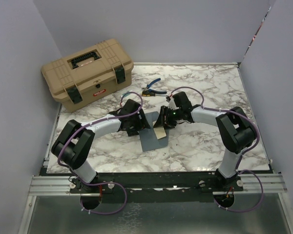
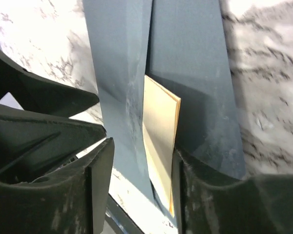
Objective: Place the letter into the envelope and seal it
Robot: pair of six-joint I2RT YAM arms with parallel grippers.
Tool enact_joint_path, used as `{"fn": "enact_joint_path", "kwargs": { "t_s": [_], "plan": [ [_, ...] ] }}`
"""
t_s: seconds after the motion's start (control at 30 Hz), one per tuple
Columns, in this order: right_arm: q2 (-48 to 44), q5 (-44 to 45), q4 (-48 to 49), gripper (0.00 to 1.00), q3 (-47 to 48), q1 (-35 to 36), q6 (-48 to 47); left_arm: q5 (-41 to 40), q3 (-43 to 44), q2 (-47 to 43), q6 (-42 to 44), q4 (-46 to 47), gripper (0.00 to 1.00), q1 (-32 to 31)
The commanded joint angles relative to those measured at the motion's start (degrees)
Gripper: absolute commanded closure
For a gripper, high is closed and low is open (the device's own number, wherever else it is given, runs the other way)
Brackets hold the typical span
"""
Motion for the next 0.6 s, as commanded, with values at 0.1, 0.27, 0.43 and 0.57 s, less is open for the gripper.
{"fn": "enact_joint_path", "kwargs": {
  "t_s": [0.1, 0.27, 0.43, 0.57],
  "plan": [
    [-5.05, 9.4, -11.92, 0.36, 2.34, 0.43, -3.88, -3.1, -3.5, 1.51, -0.17, -4.06, 0.21, -0.67],
    [-2.53, 9.17, -14.5, 0.46, 3.75, 0.43, -4.67, -3.08, -3.15, 1.74, 0.68, -4.04, 0.2, -0.72],
    [0.21, 6.76, -13.94, 0.62, 3.96, 0.45, -3.71, -2.06, -2.45, 2.13, 1.36, -4.01, 0.21, -0.69],
    [1.48, 5.27, -11.76, 0.73, 3.16, 0.51, -2.61, -1.04, -2.21, 2.32, 1.81, -3.69, 0.24, -0.67]
  ]
}}
